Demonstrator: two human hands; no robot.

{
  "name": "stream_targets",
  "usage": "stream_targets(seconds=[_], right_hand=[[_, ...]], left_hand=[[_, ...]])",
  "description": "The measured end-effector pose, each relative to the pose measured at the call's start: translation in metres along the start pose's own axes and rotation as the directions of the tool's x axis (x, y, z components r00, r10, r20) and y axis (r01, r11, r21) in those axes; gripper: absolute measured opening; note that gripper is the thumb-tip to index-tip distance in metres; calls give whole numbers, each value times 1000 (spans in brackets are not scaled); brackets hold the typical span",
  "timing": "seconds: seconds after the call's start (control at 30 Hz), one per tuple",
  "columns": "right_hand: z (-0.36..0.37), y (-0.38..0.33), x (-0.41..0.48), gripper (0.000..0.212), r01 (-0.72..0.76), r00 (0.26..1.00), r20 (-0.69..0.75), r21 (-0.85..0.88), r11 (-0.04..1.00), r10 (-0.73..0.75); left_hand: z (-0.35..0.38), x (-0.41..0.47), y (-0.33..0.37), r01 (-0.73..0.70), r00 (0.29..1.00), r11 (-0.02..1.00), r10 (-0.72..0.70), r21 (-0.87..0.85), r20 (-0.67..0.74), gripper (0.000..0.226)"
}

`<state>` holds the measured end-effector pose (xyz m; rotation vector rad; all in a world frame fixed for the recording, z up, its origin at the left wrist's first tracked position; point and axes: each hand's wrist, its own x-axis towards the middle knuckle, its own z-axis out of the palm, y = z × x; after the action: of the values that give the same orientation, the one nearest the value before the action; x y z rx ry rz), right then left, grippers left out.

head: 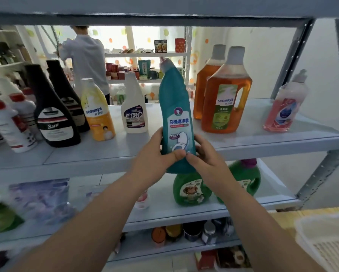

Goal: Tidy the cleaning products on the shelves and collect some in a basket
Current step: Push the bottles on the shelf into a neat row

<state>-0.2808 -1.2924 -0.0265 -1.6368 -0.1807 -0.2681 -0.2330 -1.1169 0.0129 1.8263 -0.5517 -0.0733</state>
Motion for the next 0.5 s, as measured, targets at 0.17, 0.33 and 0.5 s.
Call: stream_targets(seconds=[0.17, 0.33, 0.5], right_hand=[[44, -1, -57, 53, -15, 1000, -10, 59, 998, 16], [89, 9, -101, 79, -56, 997, -60, -83, 995, 52], [124, 26, -142, 98, -61, 998, -13, -225, 972, 59]], left_hand=[[-24, -62, -15, 97, 995, 987, -91, -128, 49, 49], [-28, -116, -45, 123, 992, 977, -116, -176, 54, 39], [-31, -150, -61, 168, 985, 971, -159, -167, 68, 66]])
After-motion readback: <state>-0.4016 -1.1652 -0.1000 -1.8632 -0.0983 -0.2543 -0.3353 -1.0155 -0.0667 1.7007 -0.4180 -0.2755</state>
